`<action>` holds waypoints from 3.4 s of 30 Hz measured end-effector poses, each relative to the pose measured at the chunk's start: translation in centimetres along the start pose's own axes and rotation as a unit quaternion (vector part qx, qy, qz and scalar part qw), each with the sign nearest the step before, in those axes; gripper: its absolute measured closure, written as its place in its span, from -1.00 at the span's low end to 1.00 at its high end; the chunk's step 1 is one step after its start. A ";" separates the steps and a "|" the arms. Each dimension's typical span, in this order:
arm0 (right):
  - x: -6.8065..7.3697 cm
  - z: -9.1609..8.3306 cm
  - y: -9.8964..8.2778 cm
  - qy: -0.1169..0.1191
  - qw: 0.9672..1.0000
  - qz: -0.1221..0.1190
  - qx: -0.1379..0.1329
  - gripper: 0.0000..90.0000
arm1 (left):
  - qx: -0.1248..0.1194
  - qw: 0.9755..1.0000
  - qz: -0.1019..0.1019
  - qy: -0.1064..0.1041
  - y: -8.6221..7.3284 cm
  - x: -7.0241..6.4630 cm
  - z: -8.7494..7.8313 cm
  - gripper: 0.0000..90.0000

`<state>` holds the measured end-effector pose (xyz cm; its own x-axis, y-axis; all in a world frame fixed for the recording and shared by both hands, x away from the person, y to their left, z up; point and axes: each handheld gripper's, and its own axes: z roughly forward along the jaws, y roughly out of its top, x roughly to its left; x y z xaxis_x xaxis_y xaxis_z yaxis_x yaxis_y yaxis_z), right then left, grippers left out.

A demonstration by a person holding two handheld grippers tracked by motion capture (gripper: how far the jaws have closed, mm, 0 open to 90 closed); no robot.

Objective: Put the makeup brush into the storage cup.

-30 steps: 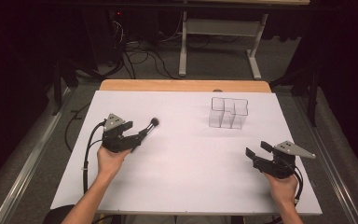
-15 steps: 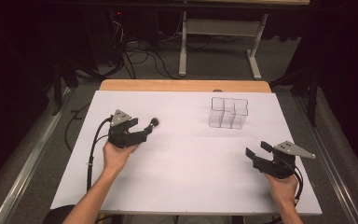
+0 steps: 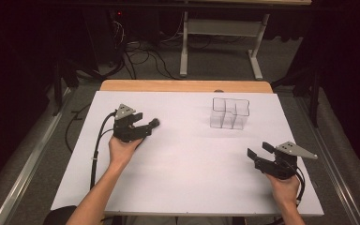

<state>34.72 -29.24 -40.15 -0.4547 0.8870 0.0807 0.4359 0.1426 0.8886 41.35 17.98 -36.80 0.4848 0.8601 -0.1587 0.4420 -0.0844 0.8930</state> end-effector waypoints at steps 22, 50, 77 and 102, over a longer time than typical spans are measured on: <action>-0.2 -0.1 0.1 0.000 1.000 0.002 0.003 -0.29 | -0.013 1.000 -0.026 -0.012 1.2 0.5 1.8 -0.27; 0.2 0.0 0.3 0.008 1.000 -0.005 0.014 -0.26 | 0.135 0.988 0.057 0.048 3.3 0.9 1.7 -0.11; 0.2 0.1 0.2 0.011 1.000 -0.007 0.021 -0.26 | 0.274 0.958 0.061 0.055 3.6 1.5 3.4 -0.04; 0.1 -0.1 0.2 -0.008 1.000 -0.006 0.014 -0.26 | 0.344 0.934 0.060 0.070 2.8 2.2 4.9 0.04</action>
<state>34.71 -29.12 -39.89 -0.4476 0.8921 0.0626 0.4515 0.1650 0.8769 47.38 17.18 -36.76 0.4799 0.8770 0.0256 0.7944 -0.4467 0.4116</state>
